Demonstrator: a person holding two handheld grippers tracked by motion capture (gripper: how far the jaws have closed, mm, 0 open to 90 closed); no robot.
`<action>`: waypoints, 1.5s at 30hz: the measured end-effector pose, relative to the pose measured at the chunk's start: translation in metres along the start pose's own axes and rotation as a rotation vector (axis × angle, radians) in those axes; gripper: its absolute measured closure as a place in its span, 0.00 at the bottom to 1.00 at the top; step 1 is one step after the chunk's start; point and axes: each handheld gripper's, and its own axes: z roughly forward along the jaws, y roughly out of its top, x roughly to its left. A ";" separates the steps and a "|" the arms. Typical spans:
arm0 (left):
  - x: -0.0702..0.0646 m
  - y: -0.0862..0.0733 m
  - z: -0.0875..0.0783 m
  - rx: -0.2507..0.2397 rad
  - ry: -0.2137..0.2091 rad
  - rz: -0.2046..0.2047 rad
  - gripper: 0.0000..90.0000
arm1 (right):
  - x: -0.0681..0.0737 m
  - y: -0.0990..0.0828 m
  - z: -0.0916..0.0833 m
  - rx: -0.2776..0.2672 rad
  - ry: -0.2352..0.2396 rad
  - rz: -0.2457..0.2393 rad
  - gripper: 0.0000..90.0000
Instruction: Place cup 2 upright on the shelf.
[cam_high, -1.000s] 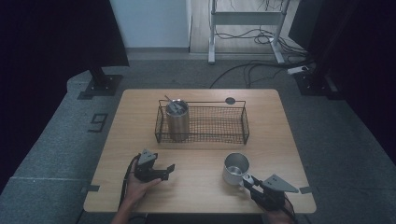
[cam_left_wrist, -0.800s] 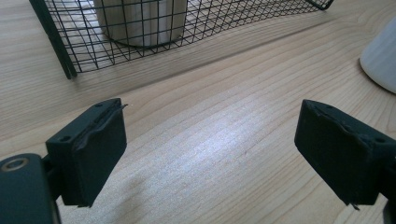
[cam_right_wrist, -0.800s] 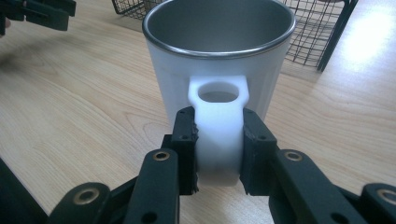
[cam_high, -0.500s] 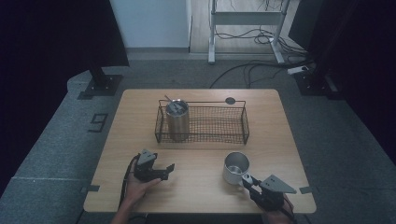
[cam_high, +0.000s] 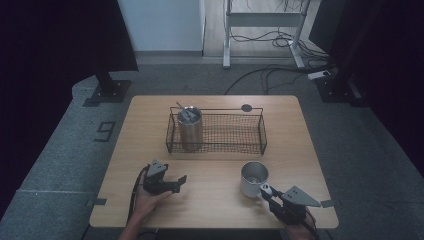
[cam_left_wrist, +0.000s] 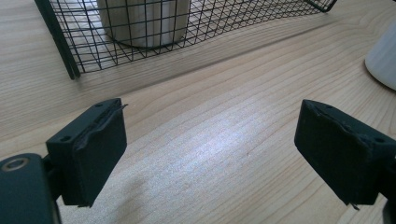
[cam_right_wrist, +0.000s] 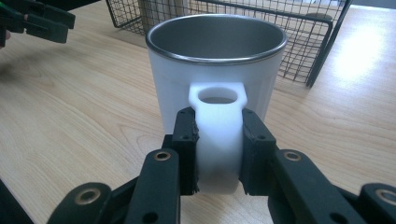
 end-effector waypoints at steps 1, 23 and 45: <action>0.000 0.000 0.000 0.000 0.000 0.000 0.11 | 0.000 0.000 0.000 -0.001 0.000 0.001 0.78; 0.001 0.000 0.001 0.003 -0.006 -0.007 0.11 | -0.007 0.007 -0.004 -0.046 0.001 0.024 0.78; 0.001 0.001 -0.001 0.002 -0.008 -0.006 0.11 | -0.015 0.029 -0.008 -0.103 -0.002 0.031 0.78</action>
